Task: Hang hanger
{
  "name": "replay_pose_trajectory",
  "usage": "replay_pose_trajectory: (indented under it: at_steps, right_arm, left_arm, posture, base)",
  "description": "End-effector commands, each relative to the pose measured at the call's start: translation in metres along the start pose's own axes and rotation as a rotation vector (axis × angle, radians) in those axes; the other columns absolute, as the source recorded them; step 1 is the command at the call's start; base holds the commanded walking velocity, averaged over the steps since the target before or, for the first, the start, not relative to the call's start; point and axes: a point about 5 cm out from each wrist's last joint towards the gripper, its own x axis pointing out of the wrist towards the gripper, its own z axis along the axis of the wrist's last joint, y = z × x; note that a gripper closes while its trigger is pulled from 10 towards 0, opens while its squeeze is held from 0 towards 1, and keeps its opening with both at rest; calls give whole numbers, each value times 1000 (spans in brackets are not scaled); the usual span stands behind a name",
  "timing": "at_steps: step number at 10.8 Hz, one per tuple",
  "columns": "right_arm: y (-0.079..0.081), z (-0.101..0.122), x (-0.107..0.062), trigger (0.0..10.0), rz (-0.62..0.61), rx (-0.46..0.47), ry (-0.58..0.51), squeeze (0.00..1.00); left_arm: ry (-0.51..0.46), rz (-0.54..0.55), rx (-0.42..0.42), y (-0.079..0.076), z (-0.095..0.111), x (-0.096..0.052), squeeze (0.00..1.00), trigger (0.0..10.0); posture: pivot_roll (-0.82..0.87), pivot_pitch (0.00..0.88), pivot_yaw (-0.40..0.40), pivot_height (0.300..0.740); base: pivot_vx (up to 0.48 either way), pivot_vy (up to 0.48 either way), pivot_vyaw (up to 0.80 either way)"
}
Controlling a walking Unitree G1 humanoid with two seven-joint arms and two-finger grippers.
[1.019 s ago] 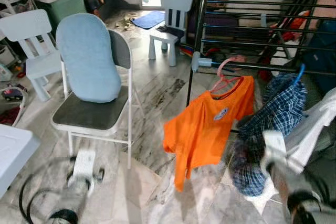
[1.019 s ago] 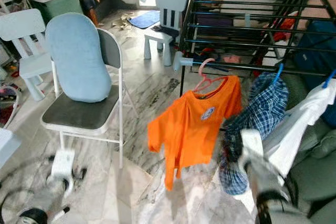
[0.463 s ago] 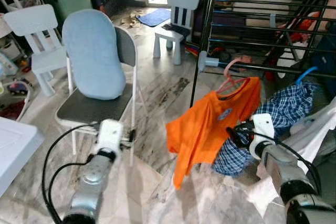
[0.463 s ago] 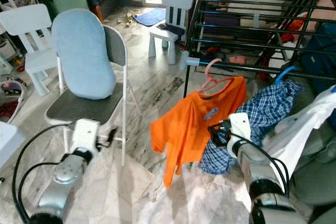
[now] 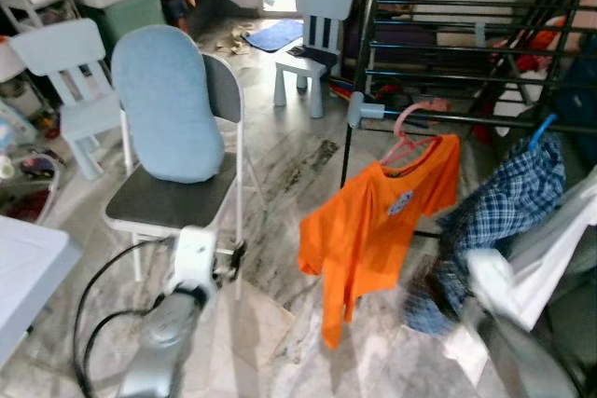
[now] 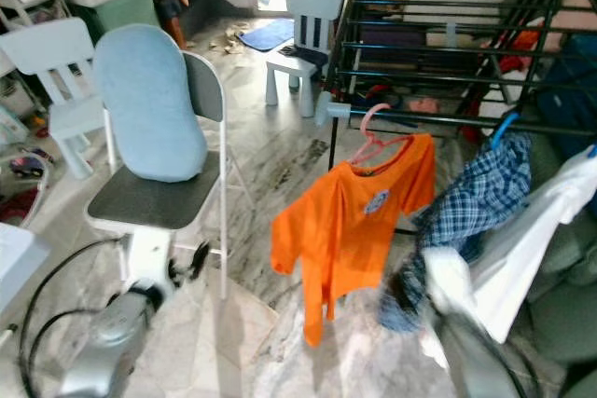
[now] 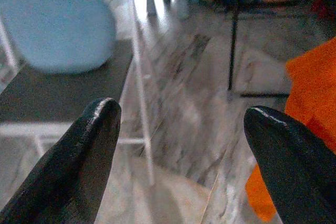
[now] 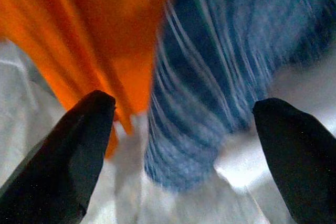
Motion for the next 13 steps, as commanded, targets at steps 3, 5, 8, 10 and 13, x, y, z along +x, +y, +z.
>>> replay_pose_trajectory:
  at_steps: [3,5,8,10,13]
  right_arm:
    - [5,45,-32,10000,-30,-36,-232,0]
    - [21,67,-46,10000,14,-81,-265,0]
    - [38,96,-43,10000,70,-146,-275,0]
    - [57,102,-35,10000,150,-132,-282,0]
    - [67,109,-47,10000,190,-175,-391,0]
  left_arm:
    - [-87,91,30,10,14,-29,0,10000]
    - [-139,97,78,2,30,-42,0,10000]
    - [-204,107,77,3,55,-46,0,10000]
    - [-205,30,144,-8,54,-41,0,10000]
    - [-247,79,102,-13,61,-39,0,10000]
  posture:
    - [-164,0,93,740]
    - [-145,17,69,740]
    - [-139,15,60,740]
    - [-150,6,85,740]
    - [-151,0,53,740]
  base:
    - [0,0,0]
    - [0,0,0]
    - [0,0,0]
    - [0,0,0]
    - [0,0,0]
